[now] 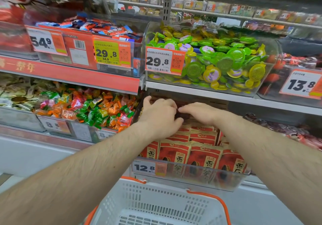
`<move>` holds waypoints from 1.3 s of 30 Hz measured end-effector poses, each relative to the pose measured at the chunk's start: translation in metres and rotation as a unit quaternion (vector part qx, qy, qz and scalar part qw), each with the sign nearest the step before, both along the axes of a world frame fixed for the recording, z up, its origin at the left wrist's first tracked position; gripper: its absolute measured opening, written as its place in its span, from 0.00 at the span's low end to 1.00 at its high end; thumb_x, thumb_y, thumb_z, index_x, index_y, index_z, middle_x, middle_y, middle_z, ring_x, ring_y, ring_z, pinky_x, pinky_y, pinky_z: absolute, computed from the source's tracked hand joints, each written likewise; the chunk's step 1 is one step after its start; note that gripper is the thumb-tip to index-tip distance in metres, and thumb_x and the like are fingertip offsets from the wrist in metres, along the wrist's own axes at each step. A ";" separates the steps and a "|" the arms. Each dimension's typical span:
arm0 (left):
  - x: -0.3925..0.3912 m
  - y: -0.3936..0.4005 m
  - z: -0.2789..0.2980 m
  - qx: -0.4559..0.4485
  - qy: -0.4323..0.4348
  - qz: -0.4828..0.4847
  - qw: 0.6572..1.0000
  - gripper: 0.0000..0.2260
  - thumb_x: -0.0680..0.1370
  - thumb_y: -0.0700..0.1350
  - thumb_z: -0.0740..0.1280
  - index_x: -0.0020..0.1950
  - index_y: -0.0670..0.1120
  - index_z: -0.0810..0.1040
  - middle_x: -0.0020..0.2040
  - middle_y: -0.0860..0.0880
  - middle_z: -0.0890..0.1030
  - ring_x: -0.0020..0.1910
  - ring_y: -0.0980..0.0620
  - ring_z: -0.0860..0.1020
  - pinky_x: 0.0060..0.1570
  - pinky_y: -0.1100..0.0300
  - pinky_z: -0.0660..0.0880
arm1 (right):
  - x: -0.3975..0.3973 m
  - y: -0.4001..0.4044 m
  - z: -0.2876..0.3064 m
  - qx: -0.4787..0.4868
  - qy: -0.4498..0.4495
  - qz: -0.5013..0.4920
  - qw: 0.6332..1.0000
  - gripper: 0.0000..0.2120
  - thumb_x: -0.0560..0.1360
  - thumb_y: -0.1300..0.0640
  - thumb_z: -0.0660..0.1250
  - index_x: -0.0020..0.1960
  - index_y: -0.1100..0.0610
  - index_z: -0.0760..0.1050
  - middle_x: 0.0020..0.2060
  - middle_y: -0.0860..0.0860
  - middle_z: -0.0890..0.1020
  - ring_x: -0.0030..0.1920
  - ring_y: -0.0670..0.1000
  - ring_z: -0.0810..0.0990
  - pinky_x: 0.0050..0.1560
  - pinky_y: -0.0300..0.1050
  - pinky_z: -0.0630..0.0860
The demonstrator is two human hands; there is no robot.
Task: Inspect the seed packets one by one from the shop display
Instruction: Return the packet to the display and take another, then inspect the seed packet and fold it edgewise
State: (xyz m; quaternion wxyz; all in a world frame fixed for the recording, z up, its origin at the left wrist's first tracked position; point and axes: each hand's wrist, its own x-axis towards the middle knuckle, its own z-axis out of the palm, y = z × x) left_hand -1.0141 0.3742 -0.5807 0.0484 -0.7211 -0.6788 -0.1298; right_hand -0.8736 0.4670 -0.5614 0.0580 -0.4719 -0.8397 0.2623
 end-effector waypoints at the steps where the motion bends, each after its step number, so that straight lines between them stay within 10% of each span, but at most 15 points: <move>1: -0.003 -0.002 0.002 0.042 -0.004 -0.012 0.999 0.17 0.81 0.55 0.59 0.62 0.49 0.81 0.68 0.57 0.72 0.67 0.52 0.70 0.69 0.44 0.55 | 0.005 -0.008 0.002 0.025 0.034 0.005 0.999 0.13 0.78 0.46 0.65 0.60 0.47 0.80 0.59 0.49 0.81 0.56 0.48 0.77 0.59 0.45 0.70; 7: -0.016 -0.008 0.021 0.305 -0.120 -0.100 0.940 0.09 0.73 0.38 0.65 0.44 0.42 0.86 0.49 0.50 0.84 0.46 0.45 0.82 0.47 0.52 0.78 | 0.012 -0.043 0.012 0.219 0.176 -0.028 0.959 0.07 0.77 0.57 0.68 0.51 0.50 0.84 0.34 0.42 0.80 0.37 0.47 0.75 0.36 0.29 0.67; 11: -0.017 -0.020 0.056 0.387 -0.259 -0.129 0.876 0.06 0.73 0.36 0.67 0.43 0.43 0.84 0.47 0.51 0.80 0.48 0.53 0.78 0.50 0.62 0.74 | 0.006 -0.064 0.037 0.257 0.308 -0.054 0.915 0.04 0.77 0.57 0.69 0.49 0.53 0.83 0.38 0.49 0.84 0.41 0.52 0.79 0.42 0.47 0.74; 17: -0.011 -0.049 0.088 0.266 -0.594 -0.089 0.754 0.09 0.78 0.39 0.69 0.47 0.50 0.71 0.45 0.51 0.79 0.39 0.56 0.77 0.42 0.57 0.78 | -0.003 -0.104 0.065 0.165 0.437 -0.028 0.884 0.04 0.77 0.61 0.69 0.47 0.53 0.80 0.45 0.53 0.86 0.47 0.54 0.85 0.49 0.53 0.82; 22: -0.003 -0.078 0.052 0.141 -0.709 -0.091 0.685 0.06 0.81 0.35 0.64 0.52 0.44 0.76 0.39 0.49 0.84 0.37 0.54 0.82 0.40 0.59 0.80 | 0.007 -0.129 0.038 0.035 0.441 -0.009 0.897 0.10 0.77 0.66 0.67 0.43 0.51 0.79 0.38 0.47 0.84 0.35 0.40 0.82 0.36 0.35 0.77; 39: -0.015 -0.116 -0.076 -0.060 -0.633 -0.005 0.771 0.10 0.78 0.36 0.69 0.39 0.45 0.84 0.35 0.47 0.81 0.29 0.53 0.74 0.28 0.63 0.73 | 0.025 -0.157 -0.085 -0.101 0.303 -0.102 0.942 0.06 0.76 0.58 0.72 0.51 0.51 0.84 0.44 0.44 0.87 0.47 0.46 0.85 0.53 0.52 0.81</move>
